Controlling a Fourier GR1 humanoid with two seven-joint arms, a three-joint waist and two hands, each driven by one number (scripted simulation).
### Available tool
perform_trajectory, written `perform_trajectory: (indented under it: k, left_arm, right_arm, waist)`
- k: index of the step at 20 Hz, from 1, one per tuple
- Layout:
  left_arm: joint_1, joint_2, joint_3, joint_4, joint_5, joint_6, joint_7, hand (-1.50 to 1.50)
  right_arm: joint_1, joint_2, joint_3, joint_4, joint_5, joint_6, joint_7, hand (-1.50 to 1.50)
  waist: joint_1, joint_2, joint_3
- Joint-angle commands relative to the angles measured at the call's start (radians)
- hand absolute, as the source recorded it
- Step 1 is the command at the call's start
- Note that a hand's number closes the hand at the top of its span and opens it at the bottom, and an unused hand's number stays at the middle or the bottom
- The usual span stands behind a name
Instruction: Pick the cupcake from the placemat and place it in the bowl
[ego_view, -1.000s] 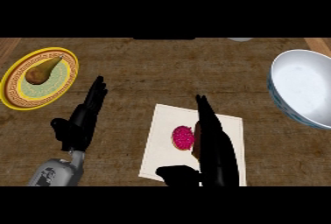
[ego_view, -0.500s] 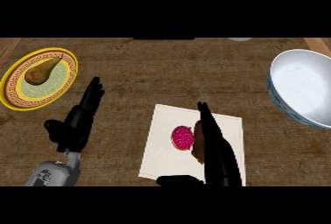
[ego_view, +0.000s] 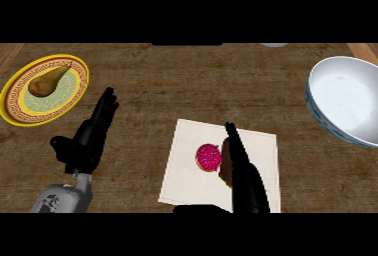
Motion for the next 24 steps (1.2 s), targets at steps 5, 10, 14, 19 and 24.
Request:
perform_trajectory:
  k: [5,10,14,19,24]
  left_arm:
    - [-0.025,-0.026,0.062,0.051,-0.029,-0.065,-0.026,0.00]
    - [-0.009,-0.050,0.059,0.014,-0.066,-0.052,-0.003,0.00]
    - [-0.094,-0.099,0.066,0.098,-0.078,-0.045,0.000,0.00]
    - [-0.020,-0.080,0.070,0.030,-0.082,-0.062,0.008,0.00]
    - [0.017,-0.106,0.052,0.019,-0.114,-0.072,-0.018,0.00]
  right_arm:
    - [-0.018,0.003,0.038,0.093,-0.056,-0.120,-0.019,-1.50]
    - [0.048,0.003,-0.007,0.135,-0.103,-0.155,-0.169,-1.50]
    - [0.001,-0.013,-0.080,0.263,-0.199,-0.133,-0.257,-1.50]
    - [-0.042,0.003,-0.035,0.378,-0.040,-0.187,-0.107,-1.50]
    - [-0.068,0.003,-0.056,0.402,-0.073,-0.124,-0.121,-1.50]
  waist:
    - [0.000,0.000,0.000]
    - [-0.001,0.000,0.000]
    - [-0.004,0.001,0.000]
    - [0.000,0.001,0.000]
    - [0.001,0.001,0.000]
